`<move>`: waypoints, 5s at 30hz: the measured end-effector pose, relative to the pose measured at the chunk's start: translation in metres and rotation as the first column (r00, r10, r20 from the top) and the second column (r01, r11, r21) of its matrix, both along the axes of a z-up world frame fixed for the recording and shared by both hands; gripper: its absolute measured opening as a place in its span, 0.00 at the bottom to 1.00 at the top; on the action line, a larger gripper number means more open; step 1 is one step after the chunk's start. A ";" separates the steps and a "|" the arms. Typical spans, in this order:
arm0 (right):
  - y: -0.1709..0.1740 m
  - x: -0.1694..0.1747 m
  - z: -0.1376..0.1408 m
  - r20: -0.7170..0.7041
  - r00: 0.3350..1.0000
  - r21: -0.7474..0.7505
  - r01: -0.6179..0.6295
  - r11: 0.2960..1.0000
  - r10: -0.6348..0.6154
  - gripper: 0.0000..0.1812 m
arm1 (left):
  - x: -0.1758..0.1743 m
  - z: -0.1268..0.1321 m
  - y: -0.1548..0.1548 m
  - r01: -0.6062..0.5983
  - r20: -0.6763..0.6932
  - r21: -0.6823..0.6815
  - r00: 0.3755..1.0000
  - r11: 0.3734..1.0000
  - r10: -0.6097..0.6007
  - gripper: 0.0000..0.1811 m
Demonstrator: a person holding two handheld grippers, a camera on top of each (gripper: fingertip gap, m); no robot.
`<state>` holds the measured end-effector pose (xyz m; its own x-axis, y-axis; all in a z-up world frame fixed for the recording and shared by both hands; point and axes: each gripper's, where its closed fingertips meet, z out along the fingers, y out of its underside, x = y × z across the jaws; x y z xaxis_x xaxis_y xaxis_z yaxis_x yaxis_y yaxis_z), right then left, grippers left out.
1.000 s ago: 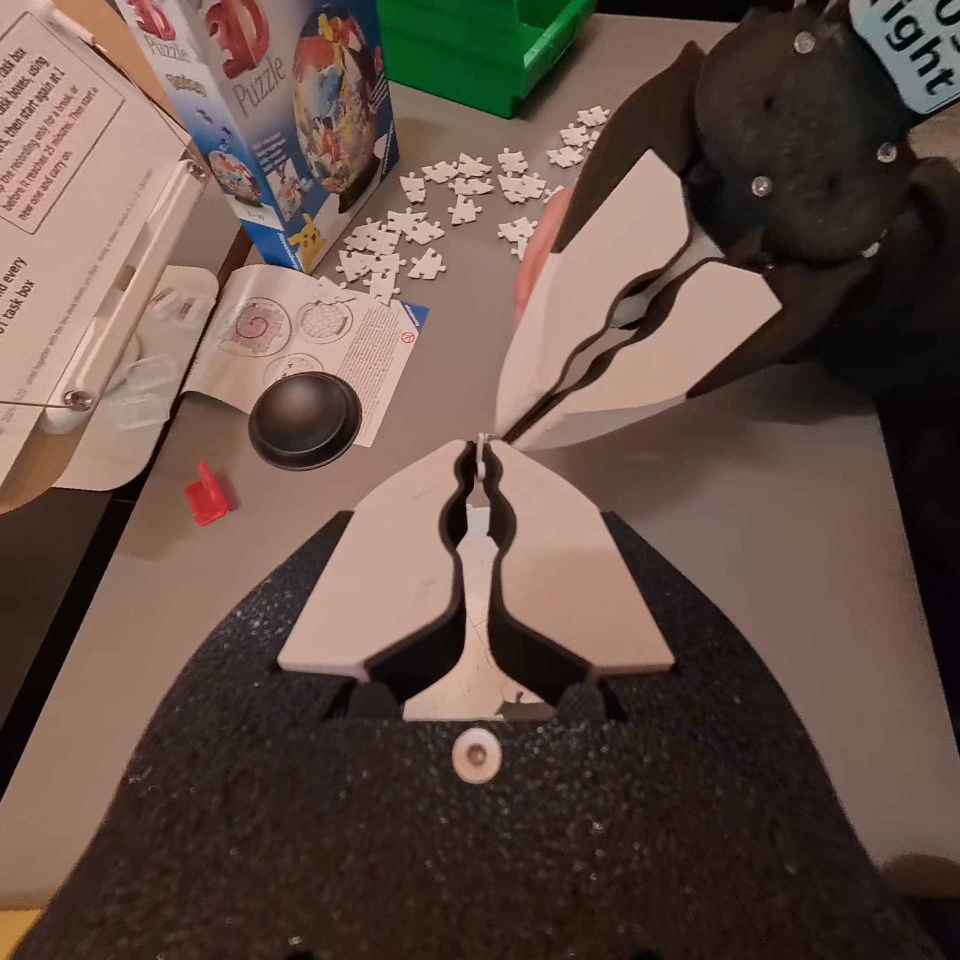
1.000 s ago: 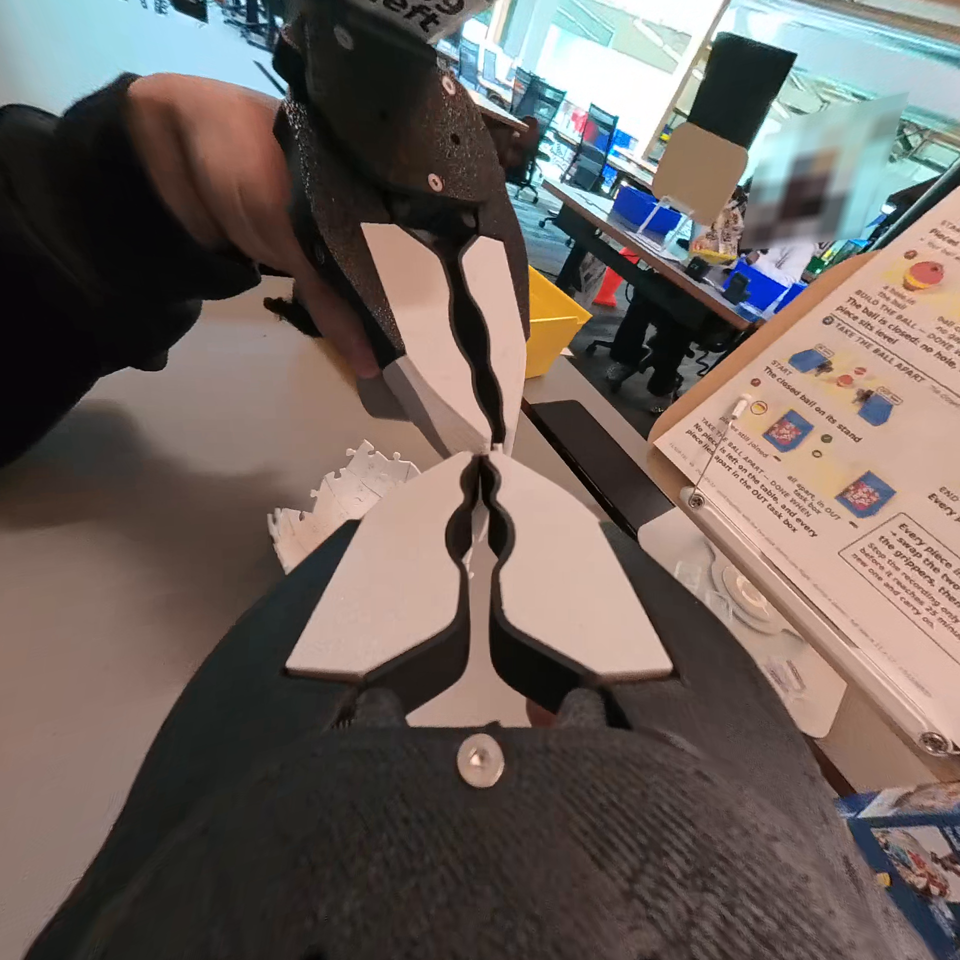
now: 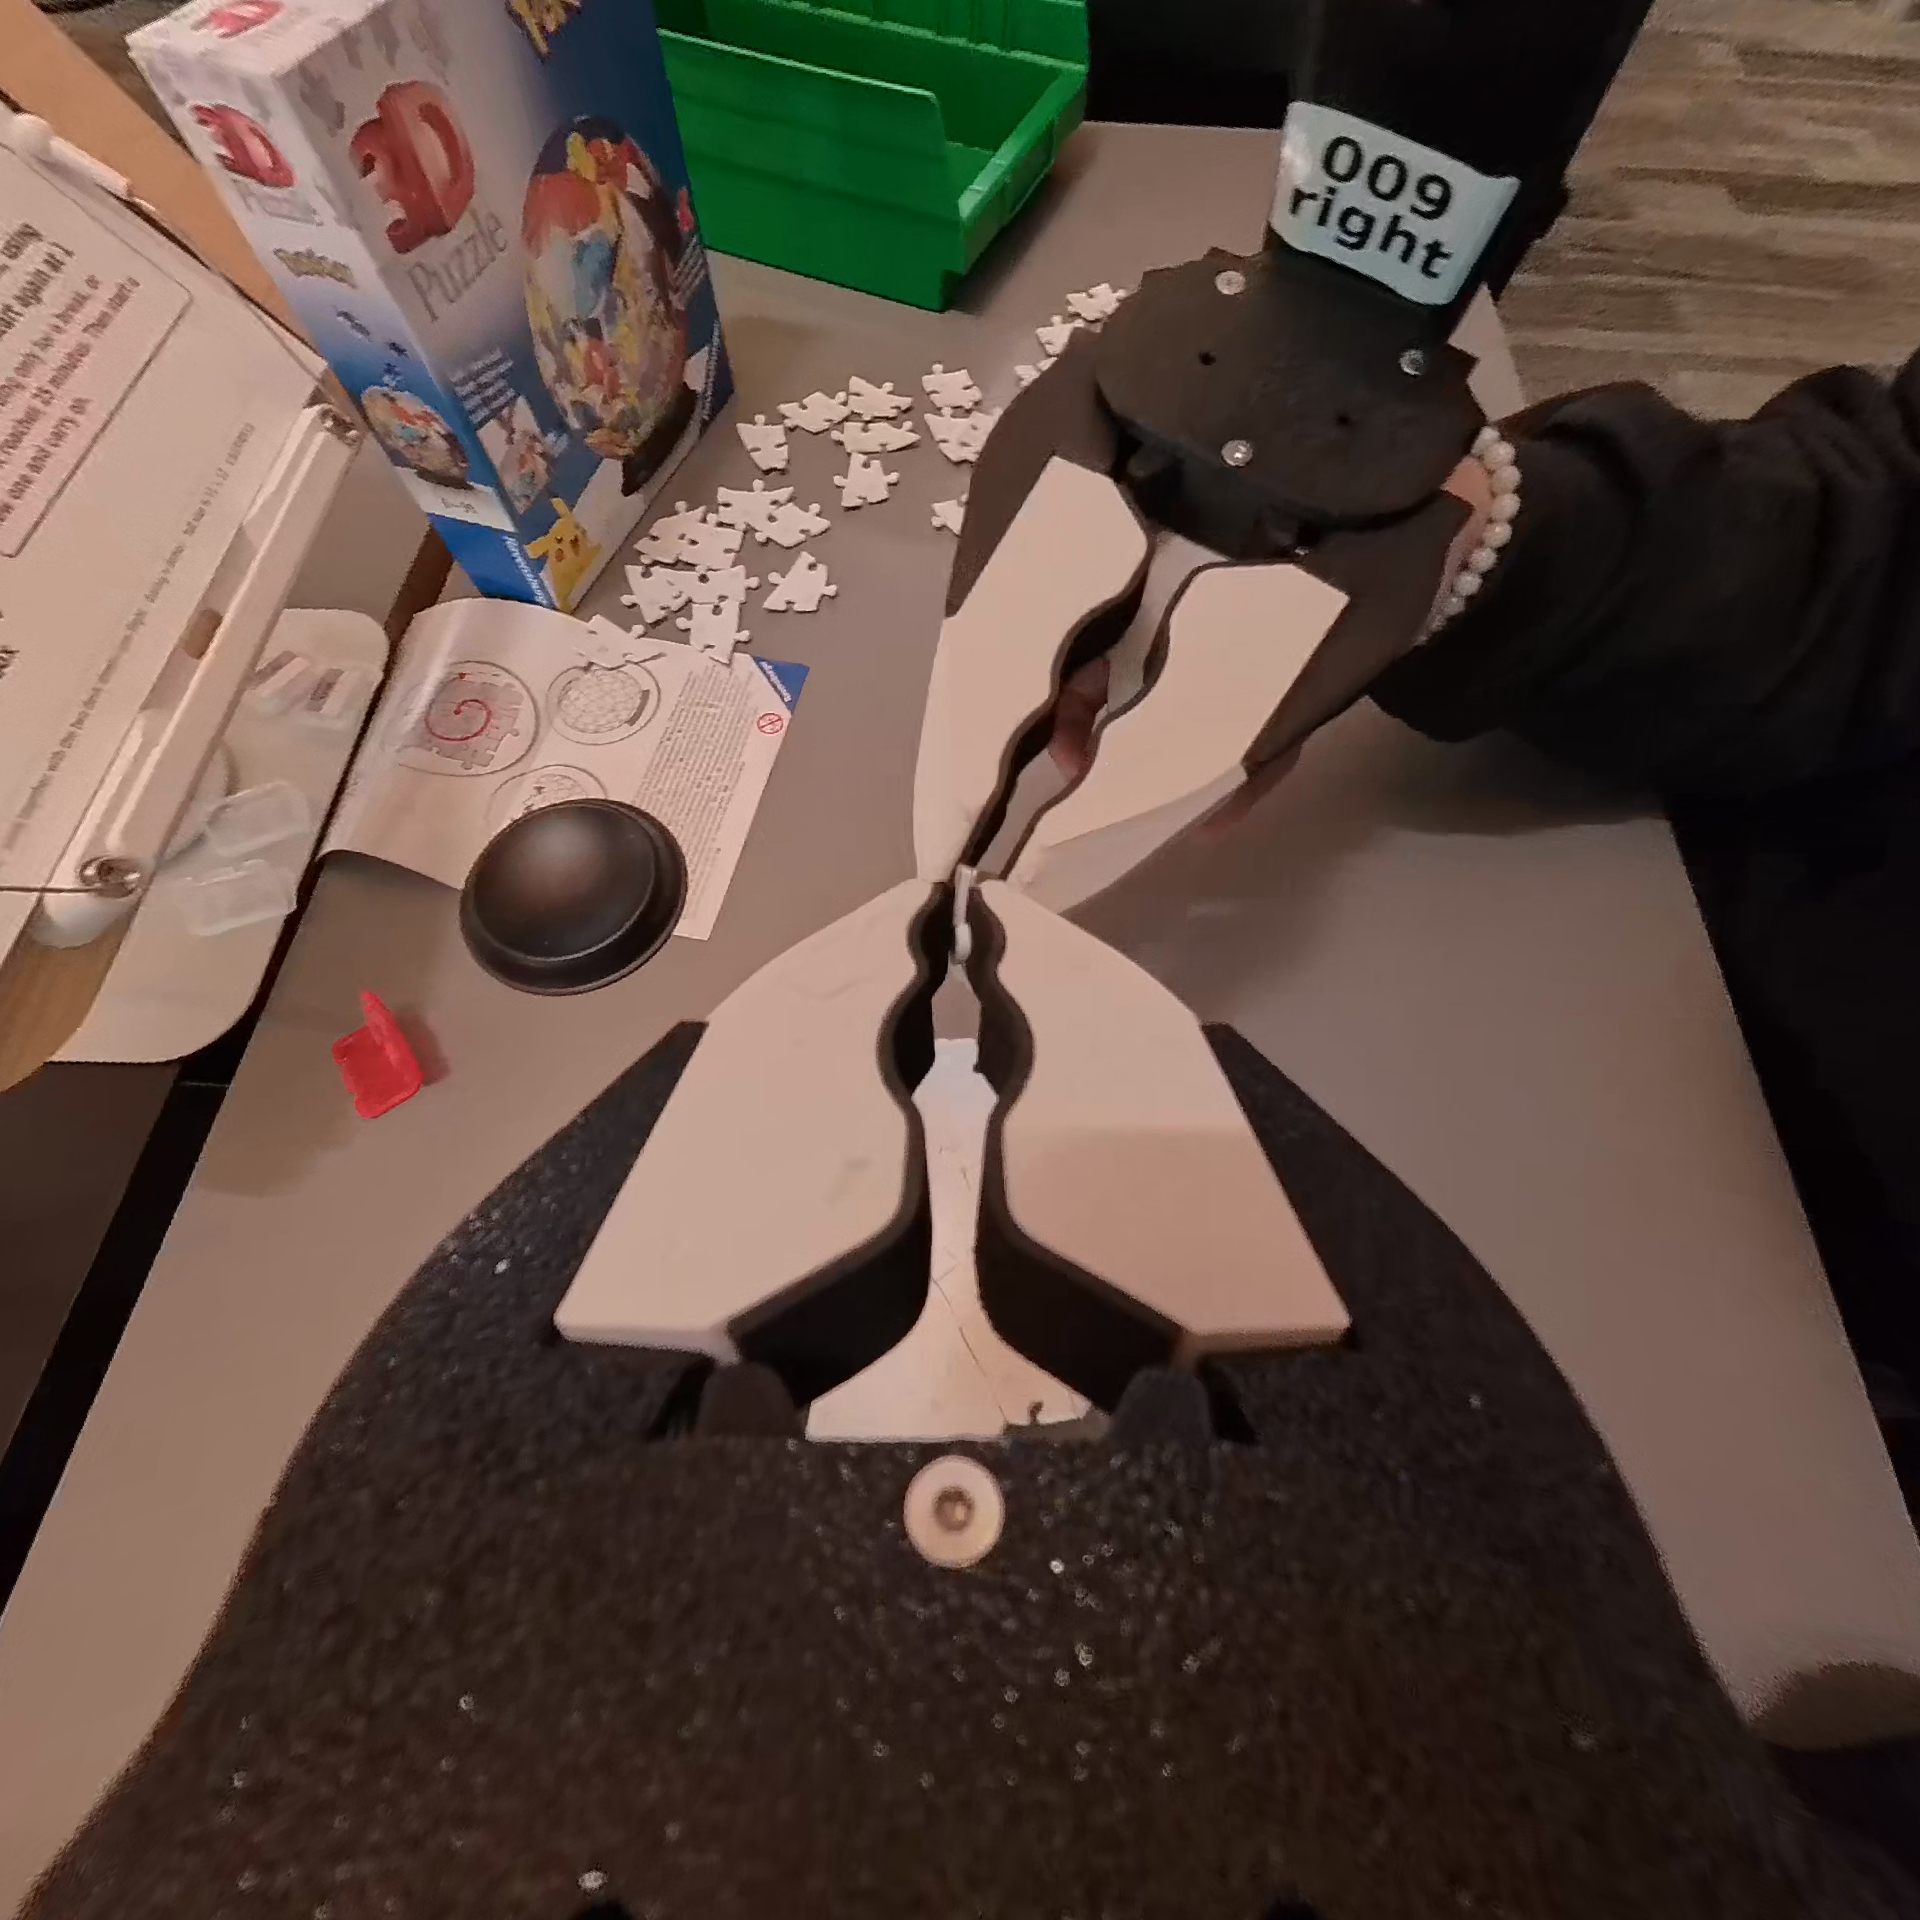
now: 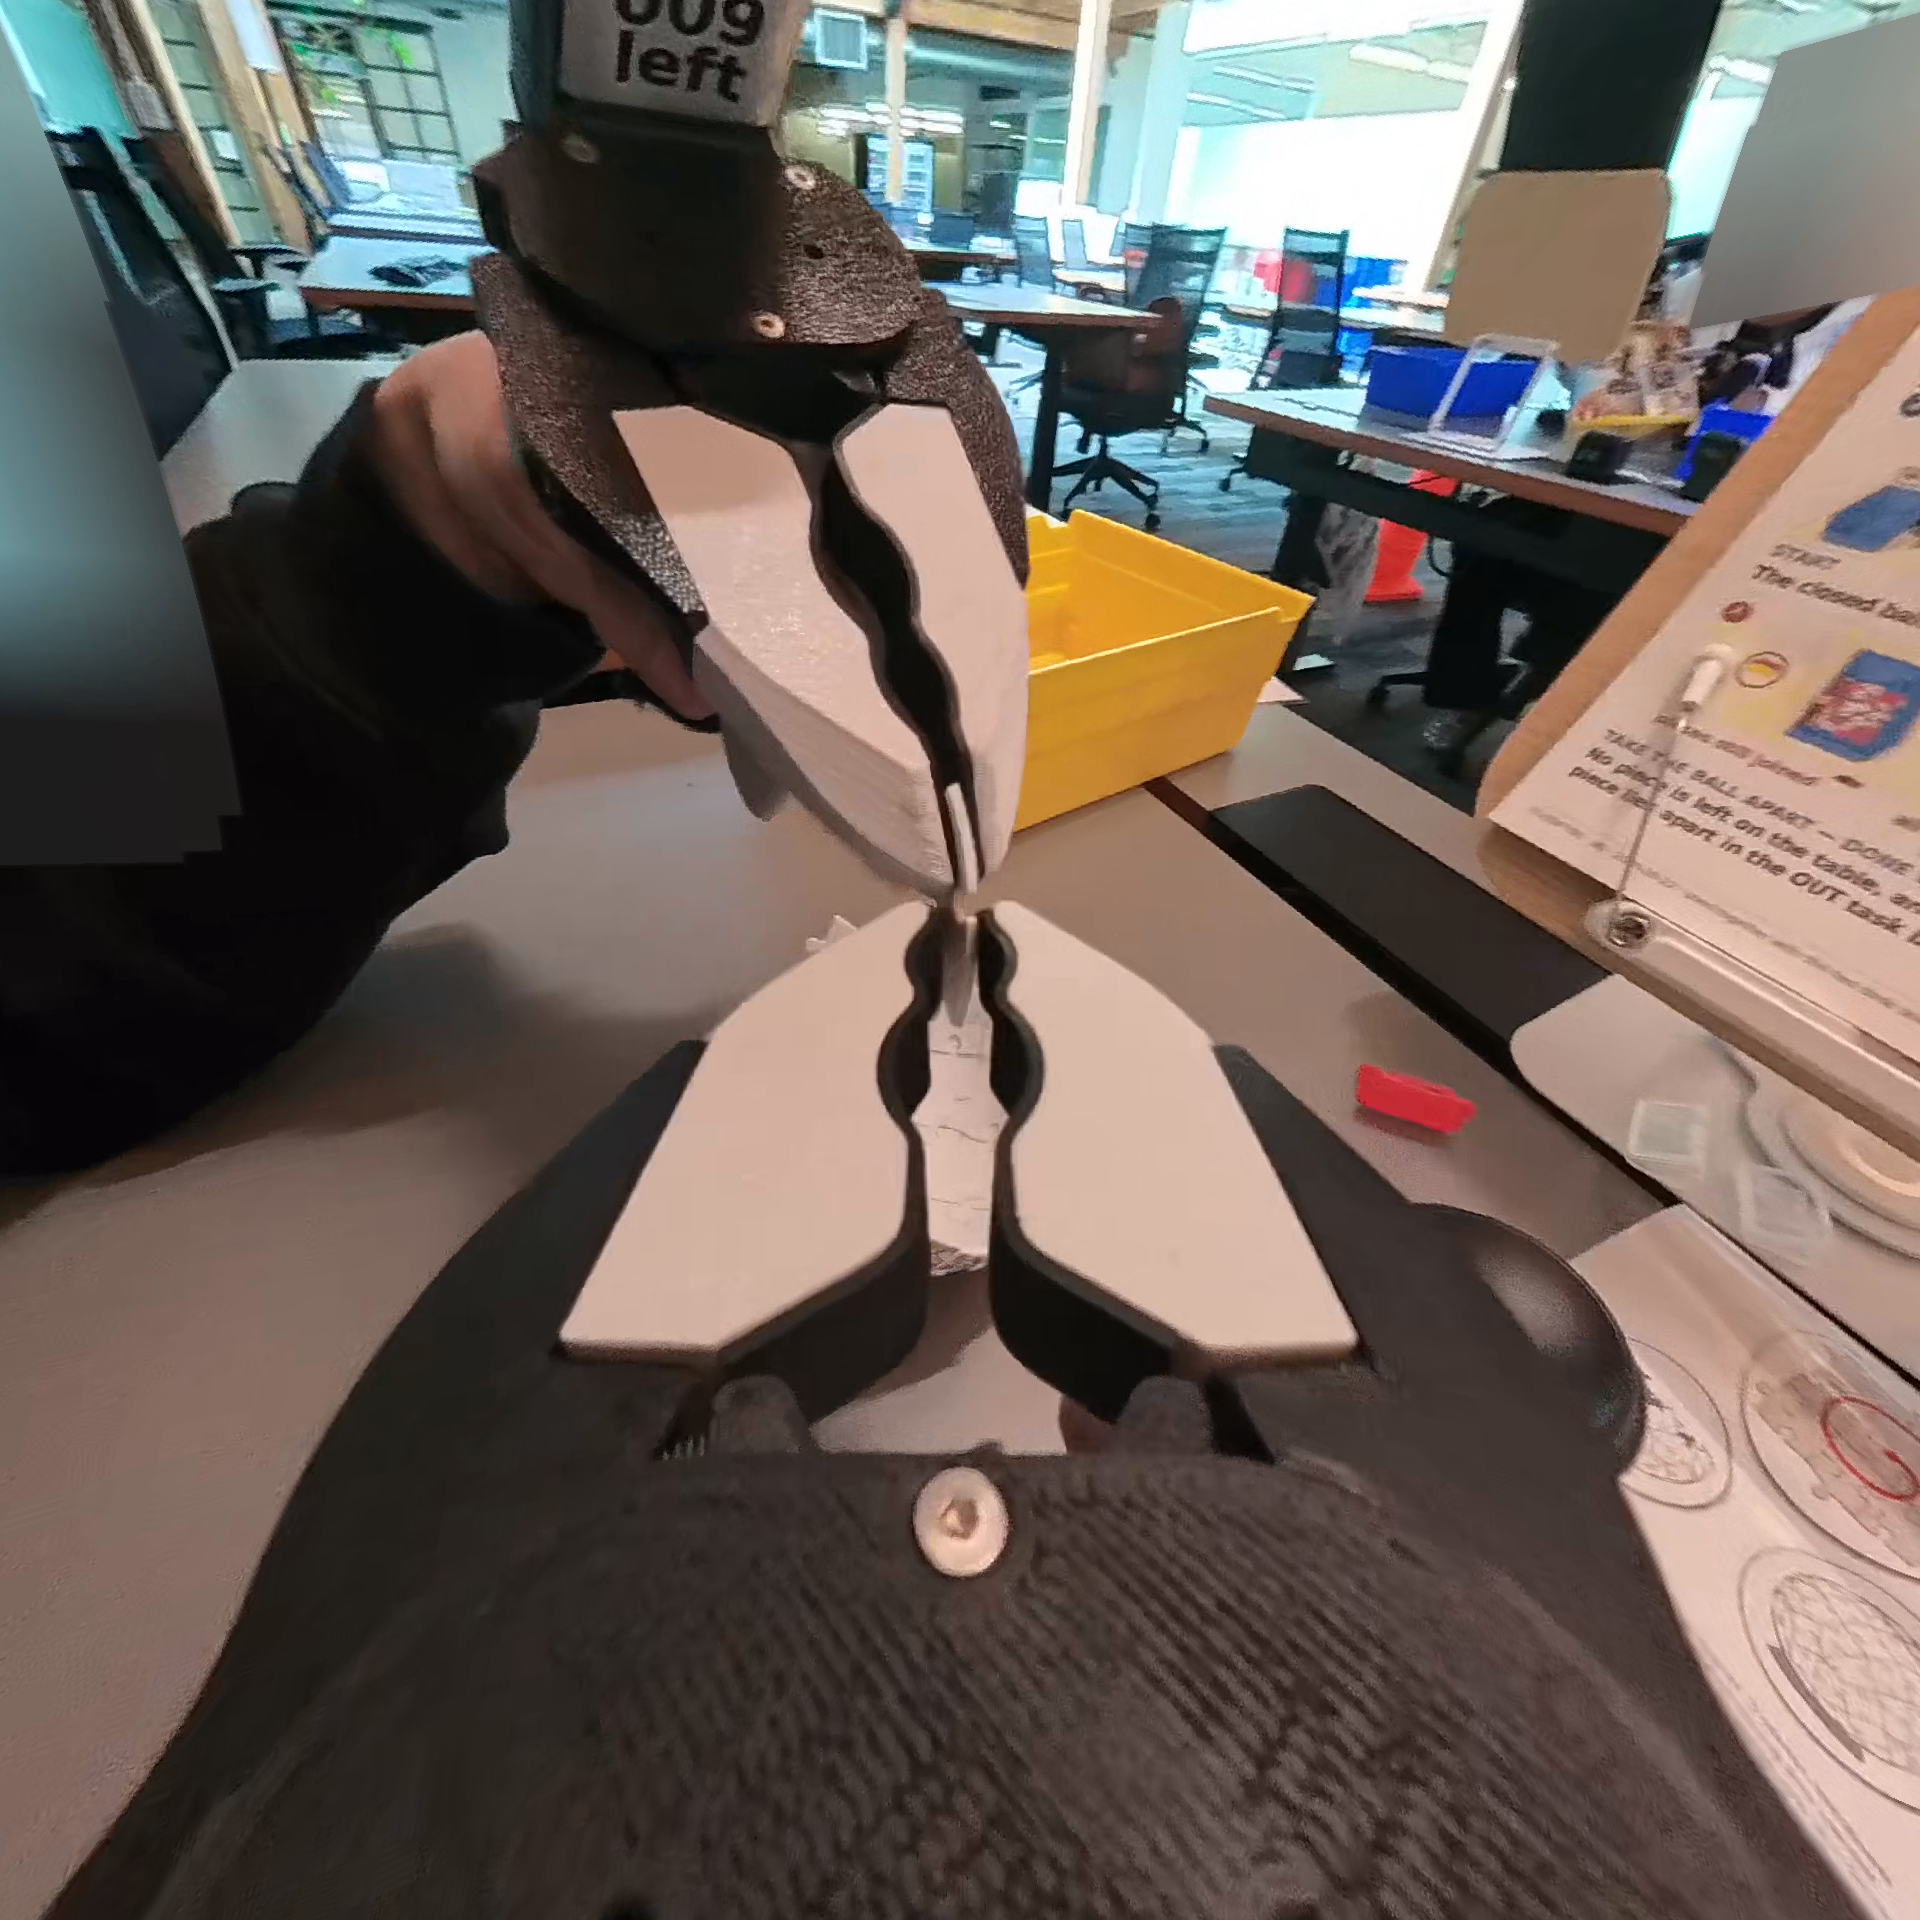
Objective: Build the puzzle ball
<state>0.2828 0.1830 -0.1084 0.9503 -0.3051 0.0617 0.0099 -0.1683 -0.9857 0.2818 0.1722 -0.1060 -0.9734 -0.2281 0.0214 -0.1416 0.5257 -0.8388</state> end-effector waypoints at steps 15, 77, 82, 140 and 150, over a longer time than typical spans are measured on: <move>-0.015 0.015 0.044 -0.188 0.982 0.476 0.085 0.875 0.007 0.01 | 0.005 0.016 -0.002 -0.057 -0.043 -0.121 0.998 0.991 0.052 0.05; 0.027 0.053 -0.044 -0.139 0.950 -0.270 -0.308 0.912 0.279 0.01 | 0.048 -0.064 0.047 -0.216 0.035 0.306 0.976 0.927 0.216 0.05; 0.019 0.055 -0.056 -0.317 0.918 -0.276 -0.331 0.902 0.239 0.01 | 0.063 -0.067 0.078 -0.312 0.016 0.288 0.947 0.905 0.321 0.22; 0.030 0.068 -0.111 -0.288 0.957 -0.406 -0.116 0.906 -0.006 0.02 | 0.064 -0.128 0.059 -0.067 -0.228 0.469 0.954 0.881 0.194 0.01; 0.031 0.069 -0.116 -0.312 0.950 -0.391 -0.111 0.914 -0.018 0.07 | 0.063 -0.127 0.057 -0.065 -0.248 0.454 0.949 0.889 0.196 0.01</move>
<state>0.3519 0.2143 -0.2247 0.9546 -0.2709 -0.1238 -0.2598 -0.5541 -0.7909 0.3453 0.2292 -0.2333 -0.9023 -0.4020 0.1559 -0.4275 0.7871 -0.4445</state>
